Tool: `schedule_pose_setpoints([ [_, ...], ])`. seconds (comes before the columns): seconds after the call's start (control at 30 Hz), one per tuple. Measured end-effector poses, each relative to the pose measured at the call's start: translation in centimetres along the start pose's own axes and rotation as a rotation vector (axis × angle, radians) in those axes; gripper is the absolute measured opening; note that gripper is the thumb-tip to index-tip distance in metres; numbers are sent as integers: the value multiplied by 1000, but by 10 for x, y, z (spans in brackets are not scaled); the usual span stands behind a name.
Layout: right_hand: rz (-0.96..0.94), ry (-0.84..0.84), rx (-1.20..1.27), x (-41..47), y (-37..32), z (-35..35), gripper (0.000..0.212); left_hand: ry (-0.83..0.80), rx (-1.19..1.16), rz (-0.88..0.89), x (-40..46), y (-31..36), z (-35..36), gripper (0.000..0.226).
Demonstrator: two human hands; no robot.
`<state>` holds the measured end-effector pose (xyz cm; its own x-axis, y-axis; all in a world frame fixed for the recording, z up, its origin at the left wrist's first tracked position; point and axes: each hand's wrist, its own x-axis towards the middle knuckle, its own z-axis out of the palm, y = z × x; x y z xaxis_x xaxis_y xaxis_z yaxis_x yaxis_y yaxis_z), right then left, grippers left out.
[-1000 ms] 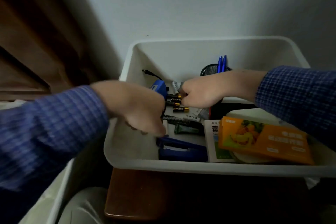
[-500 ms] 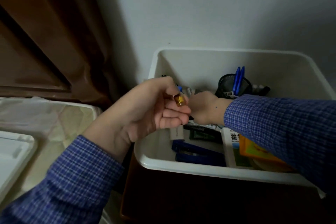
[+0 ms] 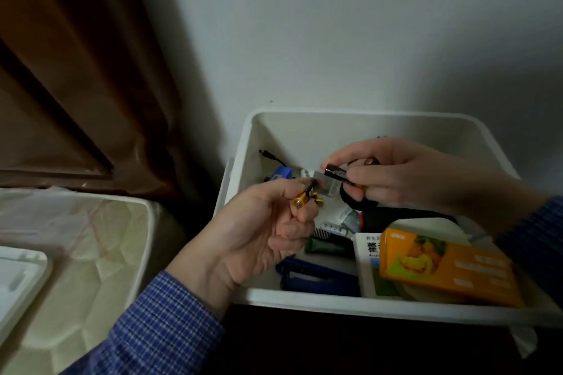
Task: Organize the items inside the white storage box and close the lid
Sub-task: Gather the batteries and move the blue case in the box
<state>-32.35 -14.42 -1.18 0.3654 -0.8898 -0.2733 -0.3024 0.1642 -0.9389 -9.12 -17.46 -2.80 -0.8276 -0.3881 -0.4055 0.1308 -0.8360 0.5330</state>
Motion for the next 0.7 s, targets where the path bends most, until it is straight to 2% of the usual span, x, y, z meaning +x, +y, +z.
schedule_pose_setpoints([
  [0.17,-112,-13,264,-16,9,1,25,105,21,94,14,-1,10,12],
  [0.3,-173,104,402,-12,14,7,8,223,210,336,30,-1,15,19],
  [0.47,-198,227,431,-9,17,9,14,223,265,590,41,-5,18,27],
  [0.57,-239,373,320,-7,13,16,9,259,147,609,46,-6,21,26],
  [0.7,-166,768,-118,4,12,36,17,235,-275,458,53,-4,25,16],
])
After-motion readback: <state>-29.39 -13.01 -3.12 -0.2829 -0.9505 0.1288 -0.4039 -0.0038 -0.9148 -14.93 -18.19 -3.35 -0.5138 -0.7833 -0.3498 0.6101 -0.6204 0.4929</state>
